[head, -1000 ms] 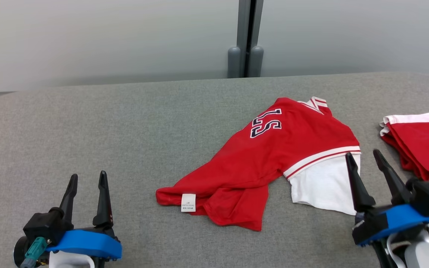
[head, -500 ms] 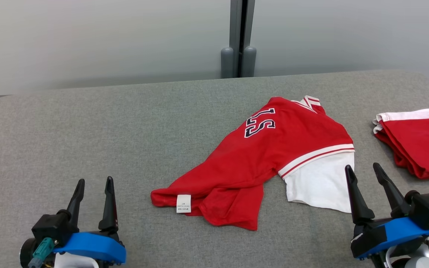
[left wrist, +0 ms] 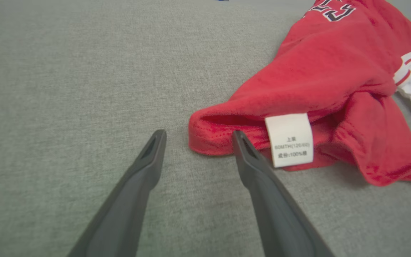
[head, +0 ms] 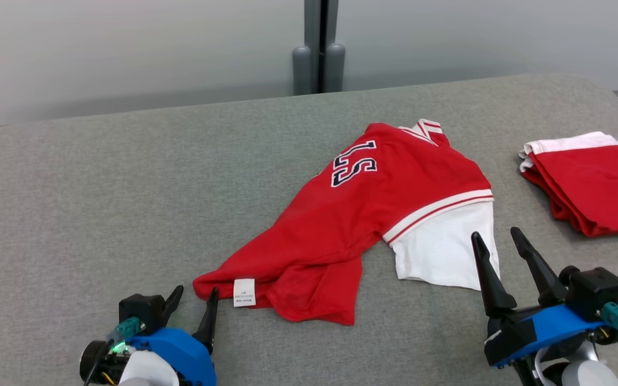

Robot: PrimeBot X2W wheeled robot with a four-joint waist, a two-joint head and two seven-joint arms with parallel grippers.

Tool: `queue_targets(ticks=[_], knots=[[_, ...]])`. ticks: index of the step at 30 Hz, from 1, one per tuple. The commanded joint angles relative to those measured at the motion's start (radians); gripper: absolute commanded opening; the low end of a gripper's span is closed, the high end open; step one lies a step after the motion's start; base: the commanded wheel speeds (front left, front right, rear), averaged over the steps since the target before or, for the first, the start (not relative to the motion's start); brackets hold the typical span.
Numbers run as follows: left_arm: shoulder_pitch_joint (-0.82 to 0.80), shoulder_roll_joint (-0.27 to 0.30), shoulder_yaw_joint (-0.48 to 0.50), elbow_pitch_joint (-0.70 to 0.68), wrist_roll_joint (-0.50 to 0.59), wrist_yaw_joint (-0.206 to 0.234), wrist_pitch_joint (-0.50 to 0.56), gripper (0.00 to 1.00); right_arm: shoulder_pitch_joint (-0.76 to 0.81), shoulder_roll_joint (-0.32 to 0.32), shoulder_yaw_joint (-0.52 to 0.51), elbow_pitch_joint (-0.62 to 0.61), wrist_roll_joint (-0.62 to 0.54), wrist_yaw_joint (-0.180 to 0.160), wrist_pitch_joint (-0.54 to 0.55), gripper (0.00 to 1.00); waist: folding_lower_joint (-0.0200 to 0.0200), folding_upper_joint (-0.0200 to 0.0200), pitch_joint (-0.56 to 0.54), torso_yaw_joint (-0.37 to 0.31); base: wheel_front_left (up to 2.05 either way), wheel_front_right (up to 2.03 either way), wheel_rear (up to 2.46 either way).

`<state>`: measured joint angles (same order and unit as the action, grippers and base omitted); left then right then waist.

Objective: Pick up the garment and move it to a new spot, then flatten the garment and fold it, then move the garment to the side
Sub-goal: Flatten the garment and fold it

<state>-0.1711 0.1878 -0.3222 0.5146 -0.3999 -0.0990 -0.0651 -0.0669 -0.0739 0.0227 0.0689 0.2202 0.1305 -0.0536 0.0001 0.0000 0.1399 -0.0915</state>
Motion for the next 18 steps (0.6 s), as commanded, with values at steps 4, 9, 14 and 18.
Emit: queue_targets(ticks=[4,9,14,18], knots=[[-0.053,0.007,0.0,0.049,-0.022,-0.009,0.035,1.0,-0.03,-0.001,0.012,0.009,0.01,0.001,-0.012,1.0,-0.0001,0.0,0.014,-0.029,0.0,0.0,0.0],[-0.098,0.018,-0.008,0.07,-0.038,-0.019,0.02,0.0,-0.027,0.003,0.013,0.022,0.015,0.001,-0.022,1.0,-0.0001,0.0,0.02,-0.049,0.0,0.0,0.0],[-0.154,0.036,0.014,0.042,0.016,0.048,-0.12,0.0,-0.021,0.005,0.004,0.028,0.016,0.001,-0.026,1.0,-0.0001,0.0,0.014,-0.047,0.0,0.0,0.0],[-0.202,0.046,0.007,-0.026,0.066,0.063,-0.181,0.0,-0.017,0.007,0.0,0.028,0.012,0.001,-0.024,1.0,-0.0001,0.0,0.002,-0.035,0.0,0.0,0.0]])
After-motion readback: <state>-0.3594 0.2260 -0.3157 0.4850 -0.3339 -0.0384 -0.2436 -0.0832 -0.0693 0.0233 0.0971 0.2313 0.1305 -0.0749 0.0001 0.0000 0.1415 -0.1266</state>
